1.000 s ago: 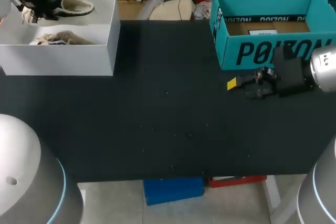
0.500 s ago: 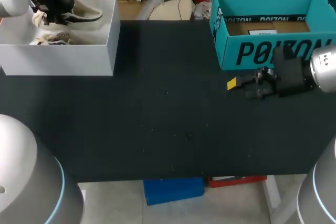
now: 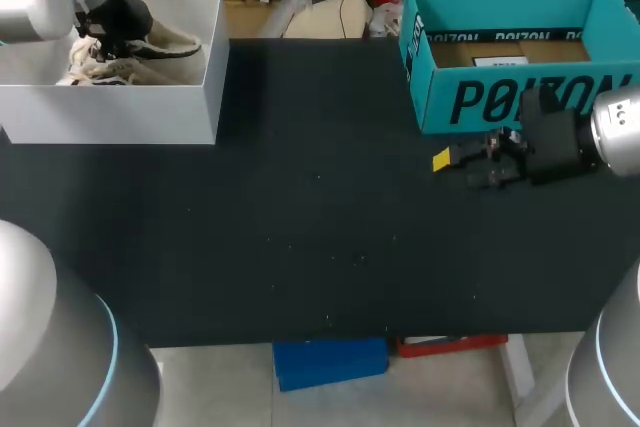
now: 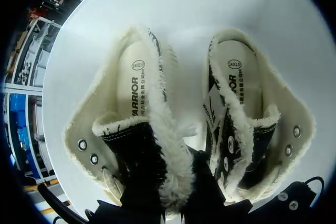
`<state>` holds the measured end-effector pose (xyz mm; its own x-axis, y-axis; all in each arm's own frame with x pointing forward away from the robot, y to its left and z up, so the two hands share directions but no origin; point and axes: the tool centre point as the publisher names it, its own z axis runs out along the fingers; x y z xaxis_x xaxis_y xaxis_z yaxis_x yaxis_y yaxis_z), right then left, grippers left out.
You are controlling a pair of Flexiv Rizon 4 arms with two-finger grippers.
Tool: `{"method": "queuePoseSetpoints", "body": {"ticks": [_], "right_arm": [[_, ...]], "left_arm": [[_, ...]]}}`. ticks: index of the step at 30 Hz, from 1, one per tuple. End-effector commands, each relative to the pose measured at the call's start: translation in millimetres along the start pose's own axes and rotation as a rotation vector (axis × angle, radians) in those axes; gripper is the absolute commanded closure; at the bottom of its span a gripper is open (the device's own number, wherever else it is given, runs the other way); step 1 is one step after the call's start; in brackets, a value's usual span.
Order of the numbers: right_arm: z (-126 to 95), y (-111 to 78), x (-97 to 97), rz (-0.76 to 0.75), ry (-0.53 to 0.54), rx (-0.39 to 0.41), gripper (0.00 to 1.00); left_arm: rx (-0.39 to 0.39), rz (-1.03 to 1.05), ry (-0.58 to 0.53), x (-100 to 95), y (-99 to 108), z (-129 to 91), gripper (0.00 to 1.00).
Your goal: Take the shoe out of the shoebox, open the shoe tongue, remove and reinsert the insole, then place the shoe into the shoebox
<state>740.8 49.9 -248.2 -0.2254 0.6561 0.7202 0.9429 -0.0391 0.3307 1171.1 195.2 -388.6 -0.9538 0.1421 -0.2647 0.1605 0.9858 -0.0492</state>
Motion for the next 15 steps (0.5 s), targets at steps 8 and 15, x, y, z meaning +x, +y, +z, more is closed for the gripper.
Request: {"method": "queuePoseSetpoints", "body": {"ticks": [8,15], "right_arm": [[0.5,0.3,0.4,0.000,-0.002,0.001,0.00],[0.5,0.3,0.4,0.000,-0.002,0.001,0.00]], "left_arm": [[0.063,-0.008,0.013,-1.8,-13.6,-24.1,0.18],[0.044,0.008,0.010,-3.0,-37.9,-77.7,0.17]]}}
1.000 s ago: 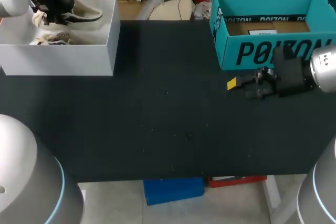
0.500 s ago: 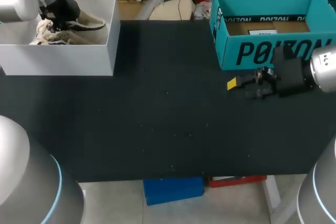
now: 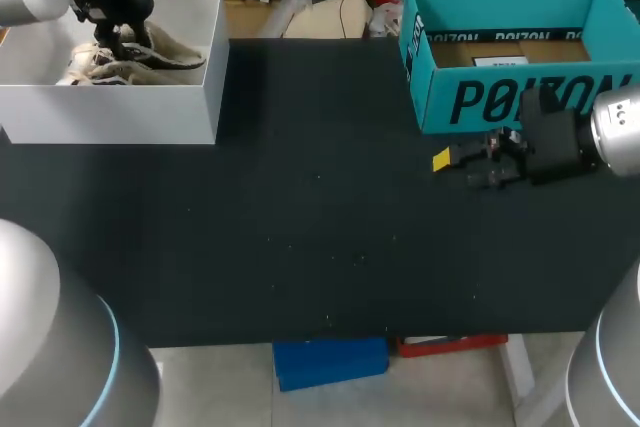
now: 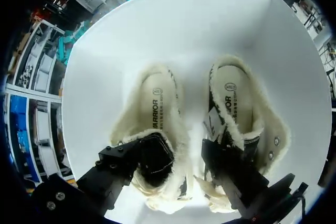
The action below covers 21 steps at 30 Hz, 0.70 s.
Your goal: Take the shoe out of the shoebox, open the shoe tongue, remove and reinsert the insole, then place the shoe into the shoebox
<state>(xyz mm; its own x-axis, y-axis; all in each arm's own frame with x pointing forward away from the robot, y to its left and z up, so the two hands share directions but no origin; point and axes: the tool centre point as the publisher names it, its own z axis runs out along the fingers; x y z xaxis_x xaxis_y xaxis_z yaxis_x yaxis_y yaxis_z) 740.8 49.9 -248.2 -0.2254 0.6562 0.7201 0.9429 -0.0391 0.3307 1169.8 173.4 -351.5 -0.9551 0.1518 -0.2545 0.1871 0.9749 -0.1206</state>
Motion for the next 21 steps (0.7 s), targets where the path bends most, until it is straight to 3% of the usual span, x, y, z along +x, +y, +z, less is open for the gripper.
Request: {"method": "queuePoseSetpoints", "body": {"ticks": [1,4,12,17,21], "right_arm": [[0.5,0.2,0.4,0.000,-0.002,0.001,0.00],[0.5,0.2,0.4,0.000,-0.002,0.001,0.00],[0.5,0.2,0.4,0.000,-0.002,0.001,0.00],[0.5,0.2,0.4,0.000,-0.002,0.001,0.00],[0.5,0.2,0.4,0.000,-0.002,0.001,0.00]], "left_arm": [[-0.037,-0.001,-0.002,10.0,-22.2,-48.6,0.13],[-0.056,-0.002,-0.001,16.0,-38.3,-68.1,0.00],[-0.045,-0.109,-0.024,40.7,-83.3,-105.6,0.00],[-0.081,-0.238,-0.024,62.2,-110.9,-122.1,0.00],[-0.032,-0.345,-0.005,87.4,-135.4,-127.1,0.00]]}}
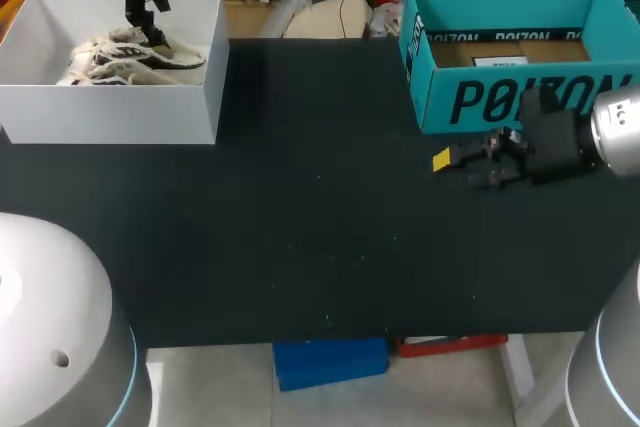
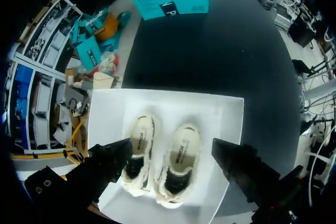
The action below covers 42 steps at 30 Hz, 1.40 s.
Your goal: Take the shoe out of the shoebox, open the shoe tongue, remove and reinsert the insole, then place the shoe into the shoebox
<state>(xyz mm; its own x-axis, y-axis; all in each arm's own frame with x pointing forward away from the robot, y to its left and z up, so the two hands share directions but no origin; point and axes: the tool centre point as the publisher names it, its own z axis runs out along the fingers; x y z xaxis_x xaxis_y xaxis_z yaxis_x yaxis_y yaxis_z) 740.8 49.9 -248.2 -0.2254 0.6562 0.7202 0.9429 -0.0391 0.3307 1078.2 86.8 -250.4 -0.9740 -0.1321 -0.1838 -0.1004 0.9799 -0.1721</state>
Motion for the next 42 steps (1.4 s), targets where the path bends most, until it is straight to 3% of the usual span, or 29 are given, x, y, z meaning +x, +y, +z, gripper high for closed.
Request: {"method": "queuePoseSetpoints", "body": {"ticks": [1,10,13,19,23,33,38,42], "right_arm": [[0.5,0.2,0.4,0.000,-0.002,0.001,0.00],[0.5,0.2,0.4,0.000,-0.002,0.001,0.00],[0.5,0.2,0.4,0.000,-0.002,0.001,0.00],[0.5,0.2,0.4,0.000,-0.002,0.001,0.00],[-14.5,21.9,-4.5,-0.113,-0.165,0.066,0.00],[-10.4,71.1,0.4,-0.297,-0.350,0.167,0.00],[0.3,81.2,3.2,-0.336,-0.429,0.271,0.00],[0.3,81.2,3.2,-0.336,-0.429,0.271,0.00]], "left_arm": [[-0.013,-0.072,-0.032,53.5,-13.2,-23.3,0.00],[0.187,-0.252,-0.001,136.2,-42.8,-35.8,0.00],[0.218,-0.263,0.027,158.8,-48.1,-36.2,0.00],[0.218,-0.263,0.027,158.8,-48.1,-36.2,0.00],[0.218,-0.263,0.027,158.8,-48.1,-36.2,0.00],[0.218,-0.263,0.027,158.8,-48.1,-36.2,0.00],[0.218,-0.263,0.027,158.8,-48.1,-36.2,0.00],[0.218,-0.263,0.027,158.8,-48.1,-36.2,0.00]]}}
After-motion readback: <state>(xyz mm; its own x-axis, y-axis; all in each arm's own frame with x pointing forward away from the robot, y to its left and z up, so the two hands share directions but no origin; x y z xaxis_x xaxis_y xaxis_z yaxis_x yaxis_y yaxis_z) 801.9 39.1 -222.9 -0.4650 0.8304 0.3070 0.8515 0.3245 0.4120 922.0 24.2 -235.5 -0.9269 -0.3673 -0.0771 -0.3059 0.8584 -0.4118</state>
